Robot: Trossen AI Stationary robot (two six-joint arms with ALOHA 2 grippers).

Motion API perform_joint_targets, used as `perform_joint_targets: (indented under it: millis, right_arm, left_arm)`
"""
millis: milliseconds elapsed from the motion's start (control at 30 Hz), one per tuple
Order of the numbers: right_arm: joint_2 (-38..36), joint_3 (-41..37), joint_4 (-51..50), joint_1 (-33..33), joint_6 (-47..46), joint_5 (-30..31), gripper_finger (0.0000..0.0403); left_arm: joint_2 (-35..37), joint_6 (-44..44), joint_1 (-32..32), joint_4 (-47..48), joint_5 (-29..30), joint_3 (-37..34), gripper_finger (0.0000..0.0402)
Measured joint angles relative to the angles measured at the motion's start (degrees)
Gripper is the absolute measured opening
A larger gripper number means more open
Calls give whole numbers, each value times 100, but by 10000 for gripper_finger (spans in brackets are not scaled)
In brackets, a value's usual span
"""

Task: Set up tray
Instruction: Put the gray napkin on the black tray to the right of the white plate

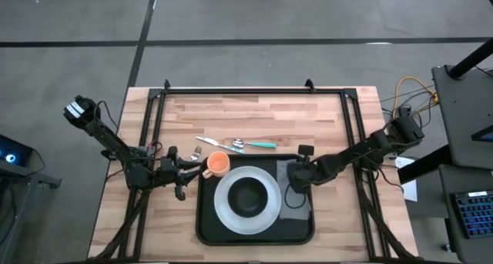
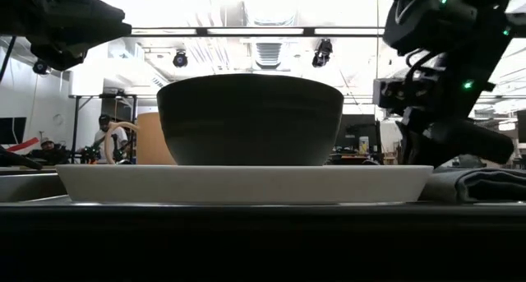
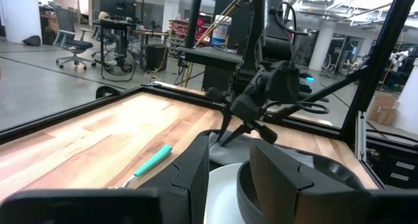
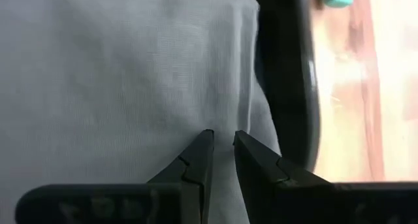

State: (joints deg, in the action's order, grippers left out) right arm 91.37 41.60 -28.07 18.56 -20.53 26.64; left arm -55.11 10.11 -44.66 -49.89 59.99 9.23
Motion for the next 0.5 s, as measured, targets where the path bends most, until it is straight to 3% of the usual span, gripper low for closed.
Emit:
perform_joint_targets:
  millis: [500]
  right_arm:
    - [0,-117,659,-218,264,49,54]
  left_arm:
    - [0,-6,2,0,-7,0,94]
